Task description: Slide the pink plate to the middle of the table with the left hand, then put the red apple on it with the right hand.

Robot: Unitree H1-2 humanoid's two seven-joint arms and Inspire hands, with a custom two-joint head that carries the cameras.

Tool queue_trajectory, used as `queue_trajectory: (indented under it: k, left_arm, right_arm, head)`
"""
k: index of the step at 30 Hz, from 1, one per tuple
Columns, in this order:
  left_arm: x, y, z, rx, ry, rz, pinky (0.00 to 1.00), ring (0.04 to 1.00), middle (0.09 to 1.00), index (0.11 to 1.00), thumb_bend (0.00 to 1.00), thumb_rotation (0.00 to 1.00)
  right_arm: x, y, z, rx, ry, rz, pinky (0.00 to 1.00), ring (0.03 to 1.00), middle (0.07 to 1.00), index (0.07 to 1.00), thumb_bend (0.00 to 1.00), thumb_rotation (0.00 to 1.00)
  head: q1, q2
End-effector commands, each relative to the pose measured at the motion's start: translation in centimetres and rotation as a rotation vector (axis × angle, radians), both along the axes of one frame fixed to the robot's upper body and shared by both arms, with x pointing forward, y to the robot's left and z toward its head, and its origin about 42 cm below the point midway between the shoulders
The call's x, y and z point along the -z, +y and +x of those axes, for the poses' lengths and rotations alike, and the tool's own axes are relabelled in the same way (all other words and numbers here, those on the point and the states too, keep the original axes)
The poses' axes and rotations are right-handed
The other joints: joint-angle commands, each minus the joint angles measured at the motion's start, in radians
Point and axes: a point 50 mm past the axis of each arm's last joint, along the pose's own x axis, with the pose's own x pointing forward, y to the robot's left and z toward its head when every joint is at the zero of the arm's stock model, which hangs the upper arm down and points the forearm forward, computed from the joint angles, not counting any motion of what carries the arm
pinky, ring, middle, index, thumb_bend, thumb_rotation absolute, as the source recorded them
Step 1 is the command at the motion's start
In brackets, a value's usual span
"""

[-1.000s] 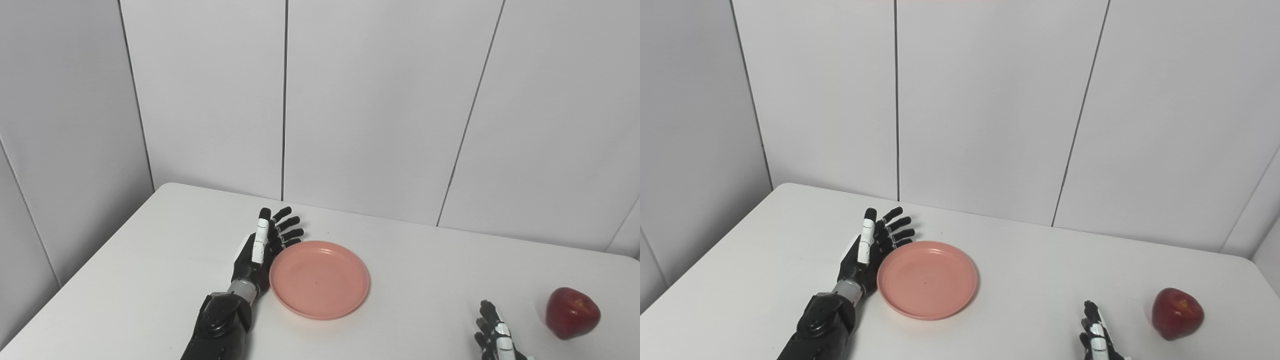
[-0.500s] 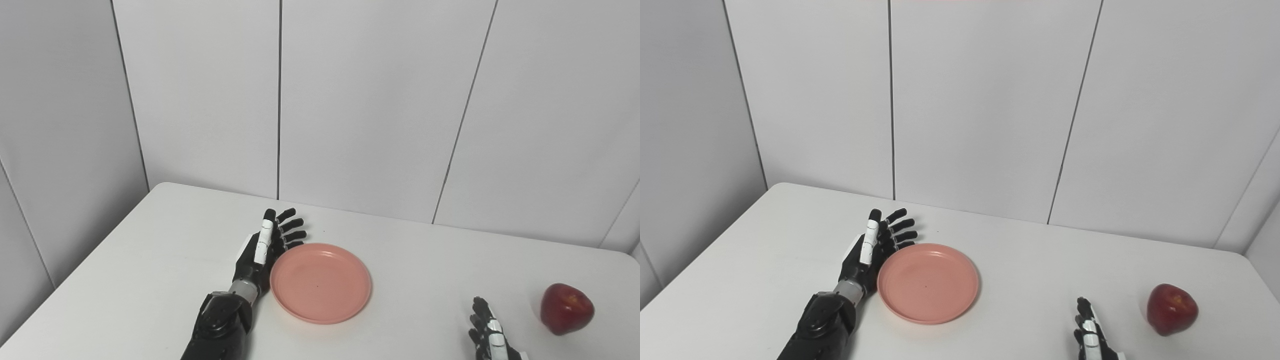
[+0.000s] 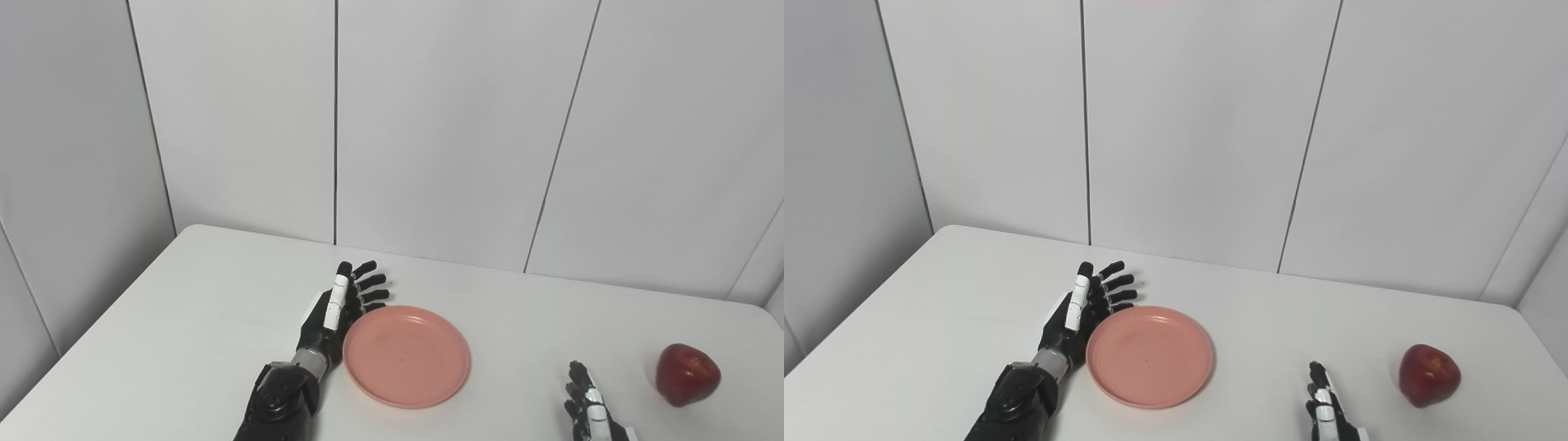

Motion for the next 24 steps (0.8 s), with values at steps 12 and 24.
queue_trajectory:
  k: [12, 24]
  left_arm:
    - [0.0, -1.9, -0.2, 0.051, 0.068, 0.006, 0.69, 0.729, 0.79, 0.794, 0.88, 0.97]
    - [0.2, -3.1, -0.5, 0.075, 0.081, 0.01, 0.68, 0.729, 0.792, 0.783, 0.89, 0.96]
  right_arm:
    - [0.2, 1.7, 0.1, -0.053, 0.038, 0.037, 1.0, 1.0, 0.987, 0.954, 0.81, 1.0]
    - [0.0, 2.0, 0.0, -0.053, 0.04, 0.035, 1.0, 1.0, 0.984, 0.951, 0.82, 0.99]
  head:
    - [-0.01, 0.004]
    - [-0.018, 0.008]
